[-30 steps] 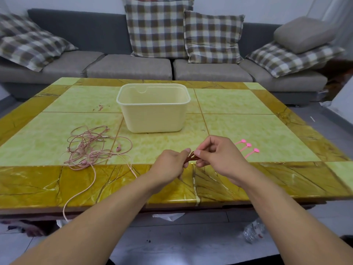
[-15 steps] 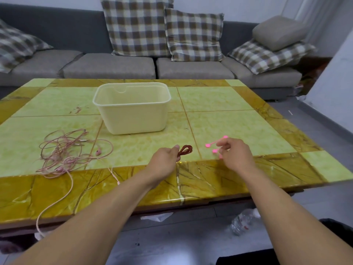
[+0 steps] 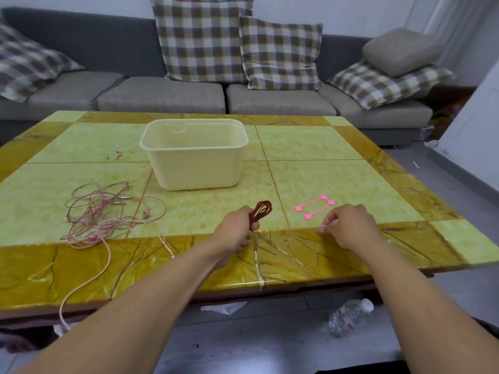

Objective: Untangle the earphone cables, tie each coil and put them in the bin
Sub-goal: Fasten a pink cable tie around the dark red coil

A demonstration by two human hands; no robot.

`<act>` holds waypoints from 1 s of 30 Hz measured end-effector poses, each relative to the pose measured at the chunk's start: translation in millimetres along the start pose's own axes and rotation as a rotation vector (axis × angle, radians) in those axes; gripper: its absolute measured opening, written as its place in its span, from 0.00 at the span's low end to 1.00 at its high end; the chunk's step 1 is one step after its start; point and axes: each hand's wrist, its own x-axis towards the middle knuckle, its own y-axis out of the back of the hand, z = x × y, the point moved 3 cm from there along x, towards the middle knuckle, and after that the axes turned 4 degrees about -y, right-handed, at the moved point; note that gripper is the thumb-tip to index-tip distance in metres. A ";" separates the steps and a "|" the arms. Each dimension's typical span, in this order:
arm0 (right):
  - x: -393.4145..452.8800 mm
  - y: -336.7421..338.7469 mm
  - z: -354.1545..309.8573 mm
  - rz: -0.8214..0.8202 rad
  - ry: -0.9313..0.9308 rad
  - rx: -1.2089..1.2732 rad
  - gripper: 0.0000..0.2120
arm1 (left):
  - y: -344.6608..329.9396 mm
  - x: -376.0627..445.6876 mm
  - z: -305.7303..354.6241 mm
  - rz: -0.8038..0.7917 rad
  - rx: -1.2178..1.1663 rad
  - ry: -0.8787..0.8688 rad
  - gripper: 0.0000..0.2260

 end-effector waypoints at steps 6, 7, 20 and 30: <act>-51.7 24.7 -52.3 -0.105 0.274 0.699 0.07 | -2.0 0.0 -1.1 0.014 -0.063 -0.029 0.17; -60.9 25.6 -61.7 -0.139 0.301 0.780 0.07 | -2.5 0.1 -0.9 0.023 -0.054 -0.050 0.17; -81.9 -9.4 -116.8 -0.150 0.249 0.921 0.02 | 5.9 -5.5 -2.3 0.081 -0.083 -0.174 0.16; -82.7 -15.9 -126.6 -0.064 0.191 1.041 0.02 | 6.3 -13.0 2.2 0.060 -0.203 -0.247 0.17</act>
